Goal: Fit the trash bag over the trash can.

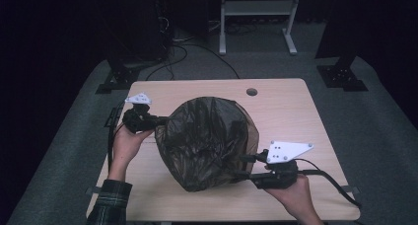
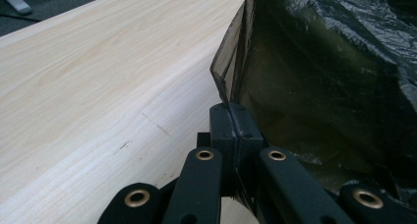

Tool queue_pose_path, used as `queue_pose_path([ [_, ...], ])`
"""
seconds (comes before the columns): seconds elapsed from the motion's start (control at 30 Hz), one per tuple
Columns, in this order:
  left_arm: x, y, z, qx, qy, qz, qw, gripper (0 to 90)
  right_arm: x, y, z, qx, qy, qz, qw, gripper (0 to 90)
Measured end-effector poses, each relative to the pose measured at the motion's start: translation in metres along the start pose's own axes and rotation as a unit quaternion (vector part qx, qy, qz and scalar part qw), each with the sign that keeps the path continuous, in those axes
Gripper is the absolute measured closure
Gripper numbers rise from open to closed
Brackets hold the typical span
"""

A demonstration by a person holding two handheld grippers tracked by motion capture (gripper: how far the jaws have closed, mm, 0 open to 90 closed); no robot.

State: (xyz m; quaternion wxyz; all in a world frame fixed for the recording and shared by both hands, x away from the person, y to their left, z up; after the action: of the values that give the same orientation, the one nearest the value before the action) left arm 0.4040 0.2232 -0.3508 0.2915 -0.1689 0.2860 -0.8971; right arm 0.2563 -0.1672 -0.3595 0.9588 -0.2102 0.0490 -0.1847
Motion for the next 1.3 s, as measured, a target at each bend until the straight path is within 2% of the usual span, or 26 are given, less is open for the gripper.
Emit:
queue_pose_path([
  [0.17, 0.001, -0.001, 0.001, -0.002, 0.002, 0.001, 1.0, 89.9, 0.008, 0.007, -0.023, -0.007, 0.025, -0.001, 0.9997, 48.8],
  [0.3, 0.001, -0.002, 0.001, -0.001, 0.003, 0.001, 1.0, 89.9, 0.006, 0.014, -0.032, -0.01, 0.027, -0.001, 0.9996, 49.3],
  [0.5, 0.002, -0.001, 0.002, -0.001, 0.003, -0.001, 1.0, 89.9, 0.005, 0.026, -0.036, -0.011, 0.027, 0.011, 0.9995, 49.6],
  [0.6, 0.002, 0.0, 0.002, -0.003, 0.004, -0.001, 1.0, 89.9, 0.004, 0.033, -0.037, -0.021, 0.023, 0.009, 0.9995, 54.7],
  [0.67, 0.003, 0.0, 0.002, -0.003, 0.004, -0.003, 1.0, 89.9, 0.004, 0.036, -0.037, -0.017, 0.025, 0.011, 0.9995, 61.1],
  [0.8, 0.004, 0.001, 0.002, -0.003, 0.005, -0.005, 1.0, 89.9, 0.003, 0.04, -0.038, -0.004, 0.03, 0.019, 0.9994, 75.9],
  [0.87, 0.004, 0.002, 0.002, -0.003, 0.006, -0.005, 1.0, 89.9, 0.004, 0.041, -0.037, 0.0, 0.032, 0.027, 0.9991, 87.6],
  [0.9, 0.004, 0.002, 0.002, -0.004, 0.005, -0.004, 1.0, 89.9, 0.004, 0.041, -0.037, 0.001, 0.03, 0.028, 0.9992, 89.8],
  [1.03, 0.0, 0.009, -0.002, -0.015, 0.003, 0.006, 0.9999, 90.0, 0.008, 0.043, -0.04, -0.022, 0.028, 0.015, 0.9993, 90.0],
  [1.17, -0.006, 0.019, -0.009, -0.021, -0.009, 0.008, 0.9997, 90.0, 0.01, 0.047, -0.045, -0.046, 0.026, 0.007, 0.9986, 90.0],
  [1.3, -0.012, 0.029, -0.018, -0.03, -0.018, 0.008, 0.9994, 90.0, 0.013, 0.05, -0.048, -0.058, 0.025, 0.002, 0.998, 90.0],
])
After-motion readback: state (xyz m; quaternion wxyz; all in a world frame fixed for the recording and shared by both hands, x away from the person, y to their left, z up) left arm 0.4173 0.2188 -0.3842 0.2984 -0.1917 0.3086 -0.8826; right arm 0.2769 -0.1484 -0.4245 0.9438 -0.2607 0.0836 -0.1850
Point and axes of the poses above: each handheld gripper's, and its own axes: y roughly forward along the jaws, z roughly out of its top, x roughly to its right, the point moved 1 cm from there along y, roughly forward along the jaws, and after that the axes turned 1 degree about -y, right-handed, at the moved point
